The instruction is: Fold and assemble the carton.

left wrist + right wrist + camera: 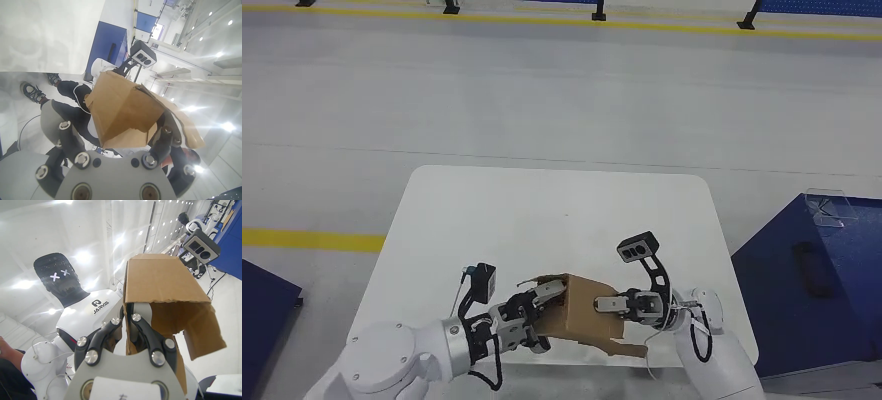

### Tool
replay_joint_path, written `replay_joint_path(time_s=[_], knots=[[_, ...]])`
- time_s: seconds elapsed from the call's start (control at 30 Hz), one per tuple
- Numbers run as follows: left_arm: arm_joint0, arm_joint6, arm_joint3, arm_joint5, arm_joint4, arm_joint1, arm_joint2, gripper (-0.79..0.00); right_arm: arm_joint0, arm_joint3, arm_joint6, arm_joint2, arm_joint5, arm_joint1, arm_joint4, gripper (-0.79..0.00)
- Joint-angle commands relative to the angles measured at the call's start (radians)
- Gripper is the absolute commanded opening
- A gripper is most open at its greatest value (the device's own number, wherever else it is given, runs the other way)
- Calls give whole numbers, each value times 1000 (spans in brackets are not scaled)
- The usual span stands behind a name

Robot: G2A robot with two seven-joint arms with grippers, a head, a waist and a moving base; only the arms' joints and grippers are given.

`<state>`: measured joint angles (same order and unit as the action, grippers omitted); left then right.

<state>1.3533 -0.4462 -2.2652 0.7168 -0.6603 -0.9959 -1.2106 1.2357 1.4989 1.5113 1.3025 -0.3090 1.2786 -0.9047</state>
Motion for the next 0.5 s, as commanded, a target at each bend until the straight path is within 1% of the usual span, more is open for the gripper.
replay_joint_path(time_s=[0.0,0.07,0.17,0.3,0.37,0.47], knots=[[-10,-3,4,3,5,-1,8,0,-1,-2,4,-1,4,1,-6,-785],[-19,-19,2,1,12,0,14,0,-1,-8,7,-2,7,2,-24,-785],[-16,-28,-4,-29,7,0,-1,0,-2,-22,13,-4,13,5,-55,-785],[15,-51,-38,-88,-26,3,-57,0,2,-76,11,-13,23,11,-130,-785],[39,-48,-55,-119,-40,6,-105,0,2,-100,-20,-28,80,16,-188,-785],[81,-40,-73,-165,-70,8,-185,0,1,-116,-30,-45,170,19,-257,-785]])
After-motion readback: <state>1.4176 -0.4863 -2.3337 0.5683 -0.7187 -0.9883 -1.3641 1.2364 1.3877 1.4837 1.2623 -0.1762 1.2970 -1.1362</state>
